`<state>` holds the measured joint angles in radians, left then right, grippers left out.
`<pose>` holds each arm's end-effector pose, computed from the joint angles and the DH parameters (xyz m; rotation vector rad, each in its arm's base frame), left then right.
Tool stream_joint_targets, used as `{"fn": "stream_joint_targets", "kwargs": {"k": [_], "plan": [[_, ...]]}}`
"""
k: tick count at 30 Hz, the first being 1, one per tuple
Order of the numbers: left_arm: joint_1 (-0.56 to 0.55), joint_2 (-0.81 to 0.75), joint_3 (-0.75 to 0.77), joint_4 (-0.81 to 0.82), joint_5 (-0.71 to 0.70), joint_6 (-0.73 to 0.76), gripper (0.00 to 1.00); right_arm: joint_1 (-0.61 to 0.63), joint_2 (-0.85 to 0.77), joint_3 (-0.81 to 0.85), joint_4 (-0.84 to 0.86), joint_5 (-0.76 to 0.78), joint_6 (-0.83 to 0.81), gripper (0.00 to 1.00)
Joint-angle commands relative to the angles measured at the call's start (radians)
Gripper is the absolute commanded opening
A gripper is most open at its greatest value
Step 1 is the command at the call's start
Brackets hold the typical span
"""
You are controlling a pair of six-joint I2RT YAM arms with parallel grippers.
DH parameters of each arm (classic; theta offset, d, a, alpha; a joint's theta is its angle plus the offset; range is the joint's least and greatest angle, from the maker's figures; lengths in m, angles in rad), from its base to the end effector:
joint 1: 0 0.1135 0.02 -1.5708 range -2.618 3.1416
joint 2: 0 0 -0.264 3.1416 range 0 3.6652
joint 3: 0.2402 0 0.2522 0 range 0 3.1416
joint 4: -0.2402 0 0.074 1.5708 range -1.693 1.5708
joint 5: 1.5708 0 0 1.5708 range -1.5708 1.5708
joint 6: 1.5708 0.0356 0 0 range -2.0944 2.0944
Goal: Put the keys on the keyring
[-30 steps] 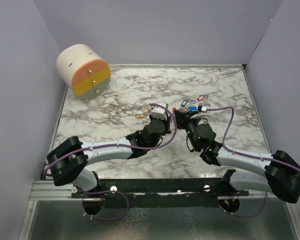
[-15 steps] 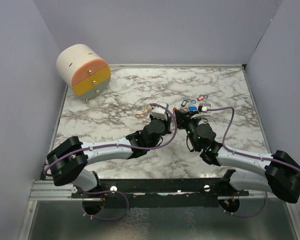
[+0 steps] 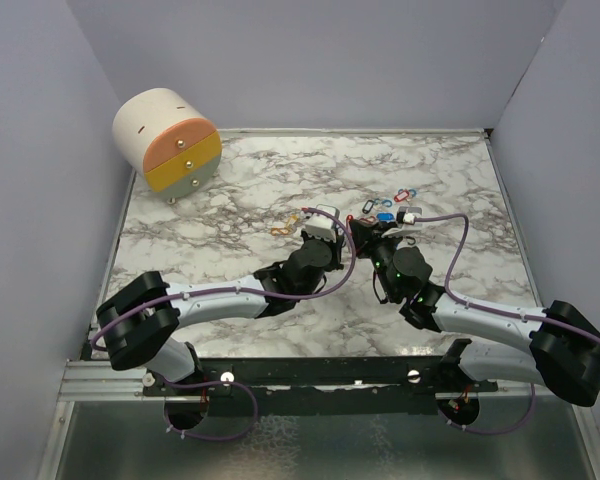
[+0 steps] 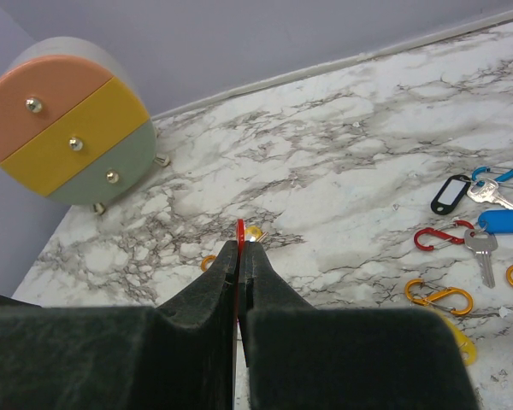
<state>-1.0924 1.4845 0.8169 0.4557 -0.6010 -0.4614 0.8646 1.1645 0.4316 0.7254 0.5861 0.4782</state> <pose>0.1688 -0.2817 0.2502 0.1252 1.7791 -0.5974 0.1717 0.1710 0.2359 0.1570 1.6002 0.5871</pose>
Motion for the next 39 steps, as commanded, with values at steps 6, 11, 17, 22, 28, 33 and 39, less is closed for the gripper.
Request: {"fn": "stream_joint_targets", "kwargs": {"k": [6,11,17,22,28,33,39], "plan": [[0.005,0.014,0.022,0.024,0.026,0.000,0.00,0.002,-0.008,0.004,0.008,0.028,-0.001,0.01],[0.005,0.019,0.027,0.025,0.024,-0.001,0.00,0.002,-0.009,0.004,0.008,0.025,-0.003,0.01],[0.005,0.014,0.031,0.024,0.020,0.003,0.00,0.002,-0.008,0.004,0.008,0.019,-0.001,0.01],[0.005,0.016,0.038,0.024,0.020,0.005,0.00,0.002,-0.006,0.004,0.010,0.014,0.000,0.01],[0.005,0.020,0.044,0.024,0.023,0.007,0.00,0.002,-0.009,0.002,0.008,0.010,0.002,0.01],[0.005,0.022,0.045,0.024,0.021,0.007,0.00,0.002,-0.011,0.000,0.009,0.002,0.002,0.01],[0.005,0.023,0.047,0.024,0.017,0.009,0.00,0.002,-0.013,-0.004,0.013,-0.005,0.000,0.01]]}}
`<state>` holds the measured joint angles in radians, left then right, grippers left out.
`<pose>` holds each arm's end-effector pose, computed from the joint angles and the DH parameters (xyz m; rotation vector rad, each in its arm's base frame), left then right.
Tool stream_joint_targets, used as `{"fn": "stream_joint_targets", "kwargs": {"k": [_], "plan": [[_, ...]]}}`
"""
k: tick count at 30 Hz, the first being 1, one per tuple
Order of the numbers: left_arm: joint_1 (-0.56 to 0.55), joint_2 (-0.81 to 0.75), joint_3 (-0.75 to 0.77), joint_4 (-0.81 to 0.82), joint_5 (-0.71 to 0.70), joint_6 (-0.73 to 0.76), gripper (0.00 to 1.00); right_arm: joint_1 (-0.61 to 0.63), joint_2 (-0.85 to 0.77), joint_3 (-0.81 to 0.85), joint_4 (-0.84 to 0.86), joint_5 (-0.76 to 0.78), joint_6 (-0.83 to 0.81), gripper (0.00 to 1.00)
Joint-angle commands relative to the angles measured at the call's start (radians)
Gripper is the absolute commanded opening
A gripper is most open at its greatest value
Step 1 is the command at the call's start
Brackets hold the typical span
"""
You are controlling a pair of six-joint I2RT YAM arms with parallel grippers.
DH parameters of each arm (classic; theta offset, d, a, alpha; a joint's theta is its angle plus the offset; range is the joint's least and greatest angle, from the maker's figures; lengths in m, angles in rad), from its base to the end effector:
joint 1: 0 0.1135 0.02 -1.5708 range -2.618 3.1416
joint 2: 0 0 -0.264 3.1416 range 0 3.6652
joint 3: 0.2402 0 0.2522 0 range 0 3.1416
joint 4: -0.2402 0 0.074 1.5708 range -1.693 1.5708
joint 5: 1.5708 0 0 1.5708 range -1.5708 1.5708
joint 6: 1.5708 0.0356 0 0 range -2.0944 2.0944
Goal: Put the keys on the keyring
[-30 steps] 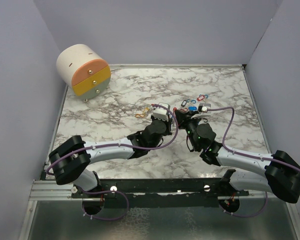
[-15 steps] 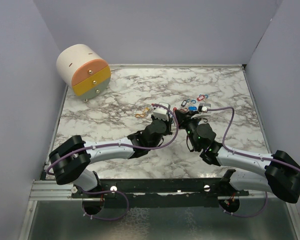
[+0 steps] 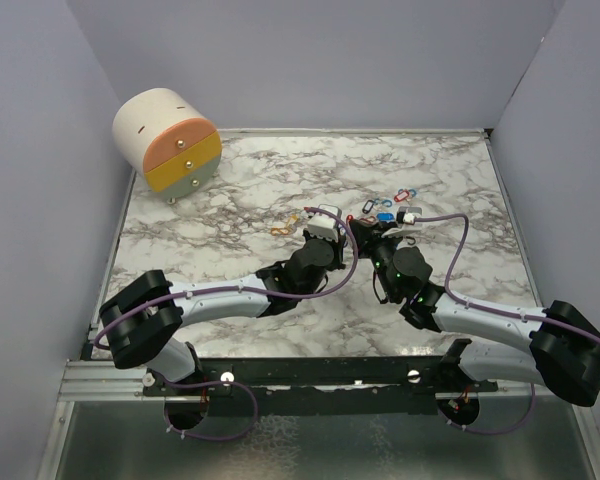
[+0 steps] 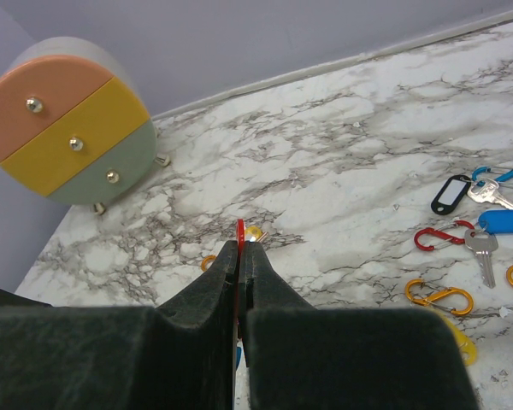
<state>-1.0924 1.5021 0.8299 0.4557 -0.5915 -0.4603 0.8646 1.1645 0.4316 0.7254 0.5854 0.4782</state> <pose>0.1705 -0.2856 0.2490 0.1355 1.7840 -0.6011 0.1717 0.1710 0.2359 0.1564 1.6003 0.5877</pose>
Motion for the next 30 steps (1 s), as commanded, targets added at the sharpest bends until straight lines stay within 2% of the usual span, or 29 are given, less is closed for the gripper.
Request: {"fn": "stream_joint_targets", "kwargs": {"k": [1,30], "plan": [[0.005,0.006,0.034,0.025,0.007,0.009,0.00,0.002,-0.014,-0.004,0.014,-0.005,0.000,0.01],[0.005,0.014,0.046,0.032,-0.018,0.020,0.00,0.002,-0.032,-0.014,0.016,-0.031,-0.006,0.01]]}}
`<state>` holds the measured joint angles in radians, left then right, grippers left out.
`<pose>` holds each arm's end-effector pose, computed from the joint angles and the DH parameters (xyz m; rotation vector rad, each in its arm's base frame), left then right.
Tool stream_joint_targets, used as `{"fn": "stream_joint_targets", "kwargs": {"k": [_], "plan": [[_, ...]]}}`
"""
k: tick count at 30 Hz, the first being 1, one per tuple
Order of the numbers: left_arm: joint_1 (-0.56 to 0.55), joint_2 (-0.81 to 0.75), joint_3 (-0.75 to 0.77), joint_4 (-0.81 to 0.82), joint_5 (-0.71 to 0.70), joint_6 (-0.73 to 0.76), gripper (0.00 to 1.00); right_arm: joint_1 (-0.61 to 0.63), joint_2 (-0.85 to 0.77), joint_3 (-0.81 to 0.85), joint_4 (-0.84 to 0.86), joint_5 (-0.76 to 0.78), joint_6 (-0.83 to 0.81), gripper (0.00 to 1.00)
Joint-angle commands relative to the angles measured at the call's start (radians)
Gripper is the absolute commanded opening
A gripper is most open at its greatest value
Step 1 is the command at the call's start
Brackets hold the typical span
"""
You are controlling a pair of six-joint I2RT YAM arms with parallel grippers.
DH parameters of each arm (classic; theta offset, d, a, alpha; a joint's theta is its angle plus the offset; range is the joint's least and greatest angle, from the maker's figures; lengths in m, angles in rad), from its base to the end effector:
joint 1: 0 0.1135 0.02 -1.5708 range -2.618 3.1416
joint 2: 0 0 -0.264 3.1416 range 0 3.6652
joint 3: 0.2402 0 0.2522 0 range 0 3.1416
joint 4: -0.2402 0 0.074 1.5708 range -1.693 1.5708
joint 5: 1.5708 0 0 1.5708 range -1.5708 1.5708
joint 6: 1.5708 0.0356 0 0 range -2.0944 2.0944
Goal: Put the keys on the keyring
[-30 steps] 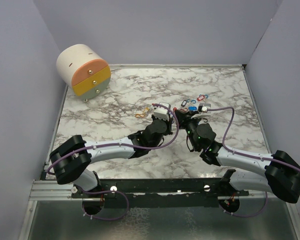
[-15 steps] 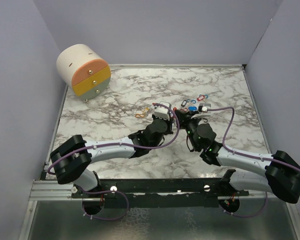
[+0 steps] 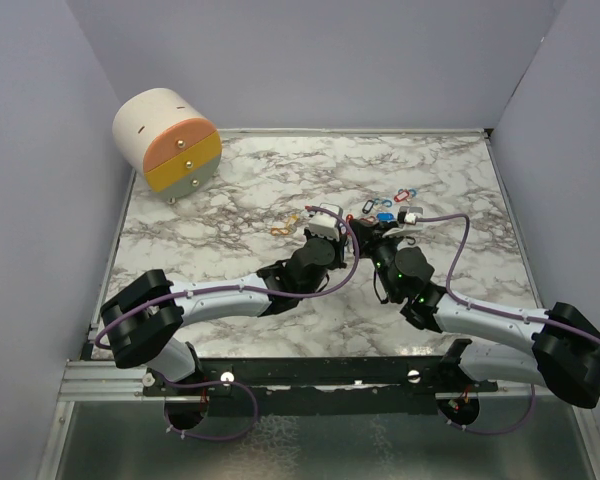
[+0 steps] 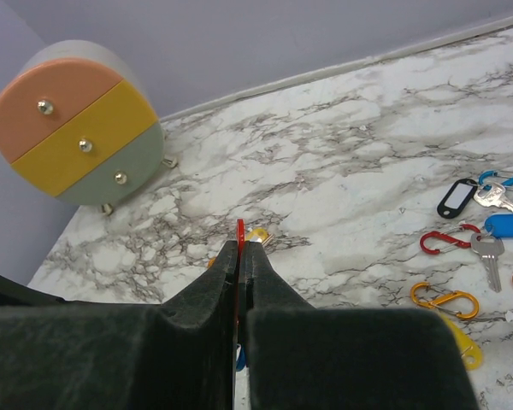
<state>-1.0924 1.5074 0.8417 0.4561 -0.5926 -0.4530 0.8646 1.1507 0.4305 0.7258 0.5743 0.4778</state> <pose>0.1715 -0.2876 0.2513 0.1378 1.7775 -0.5999 0.1704 0.1700 0.2387 0.1521 1.5911 0.6039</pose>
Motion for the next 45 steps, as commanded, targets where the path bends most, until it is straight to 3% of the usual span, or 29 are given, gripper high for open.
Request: {"fn": "stream_joint_targets", "kwargs": {"k": [1,45], "plan": [[0.005,0.008,0.036,0.033,-0.018,0.015,0.00,0.002,-0.019,-0.013,0.015,-0.021,-0.004,0.01],[0.005,0.033,0.051,0.071,-0.060,0.029,0.00,0.002,-0.114,-0.055,-0.033,-0.018,0.014,0.01]]}}
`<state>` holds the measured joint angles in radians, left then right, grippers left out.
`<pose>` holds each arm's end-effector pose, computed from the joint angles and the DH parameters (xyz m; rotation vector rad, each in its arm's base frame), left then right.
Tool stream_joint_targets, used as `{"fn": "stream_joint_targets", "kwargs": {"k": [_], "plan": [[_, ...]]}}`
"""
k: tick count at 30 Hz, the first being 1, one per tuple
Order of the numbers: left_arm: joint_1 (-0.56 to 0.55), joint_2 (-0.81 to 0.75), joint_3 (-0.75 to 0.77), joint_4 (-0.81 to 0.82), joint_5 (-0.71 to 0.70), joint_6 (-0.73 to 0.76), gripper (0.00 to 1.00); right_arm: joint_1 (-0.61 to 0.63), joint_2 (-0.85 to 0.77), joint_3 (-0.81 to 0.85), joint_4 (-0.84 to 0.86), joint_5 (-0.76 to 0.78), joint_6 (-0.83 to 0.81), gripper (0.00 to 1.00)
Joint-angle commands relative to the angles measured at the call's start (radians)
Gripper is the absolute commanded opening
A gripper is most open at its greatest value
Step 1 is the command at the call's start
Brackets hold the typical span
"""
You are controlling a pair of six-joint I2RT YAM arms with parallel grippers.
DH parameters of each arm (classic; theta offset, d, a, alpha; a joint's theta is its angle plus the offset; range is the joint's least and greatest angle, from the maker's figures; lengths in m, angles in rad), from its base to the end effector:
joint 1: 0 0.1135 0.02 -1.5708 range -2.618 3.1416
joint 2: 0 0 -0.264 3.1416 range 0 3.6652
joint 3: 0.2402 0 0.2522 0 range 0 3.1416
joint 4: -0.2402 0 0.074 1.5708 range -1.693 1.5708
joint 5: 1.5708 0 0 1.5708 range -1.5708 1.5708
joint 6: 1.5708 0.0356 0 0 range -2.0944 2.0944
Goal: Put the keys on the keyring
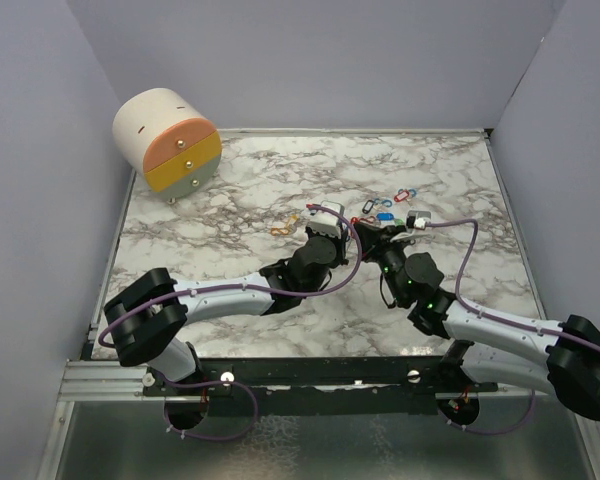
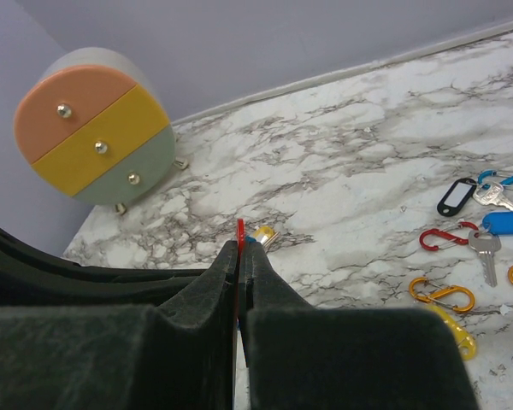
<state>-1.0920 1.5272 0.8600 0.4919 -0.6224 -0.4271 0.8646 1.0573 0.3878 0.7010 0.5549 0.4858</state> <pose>0.1748 -0.2917 0.2549 0.1206 1.7437 -0.5807 0.1595 0.1581 0.2418 0.1521 1.5722 0.6407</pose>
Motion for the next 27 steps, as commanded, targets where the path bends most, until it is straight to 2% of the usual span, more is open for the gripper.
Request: {"fn": "stream_joint_targets", "kwargs": {"k": [1,11,15,22,27], "plan": [[0.005,0.014,0.033,0.036,-0.030,0.002,0.00,0.002,-0.022,-0.012,-0.009,0.002,0.005,0.01],[0.006,0.016,0.034,0.036,-0.034,-0.002,0.01,0.002,-0.032,-0.014,-0.015,0.005,0.005,0.01],[0.006,0.015,0.032,0.036,-0.036,-0.006,0.15,0.002,-0.035,-0.015,-0.018,0.011,0.004,0.01],[0.006,0.012,0.027,0.035,-0.039,-0.015,0.48,0.002,-0.053,-0.021,-0.019,0.023,0.000,0.01],[0.010,0.006,0.019,0.034,-0.053,-0.026,0.60,0.002,-0.060,-0.025,-0.021,0.028,-0.004,0.01]]}}
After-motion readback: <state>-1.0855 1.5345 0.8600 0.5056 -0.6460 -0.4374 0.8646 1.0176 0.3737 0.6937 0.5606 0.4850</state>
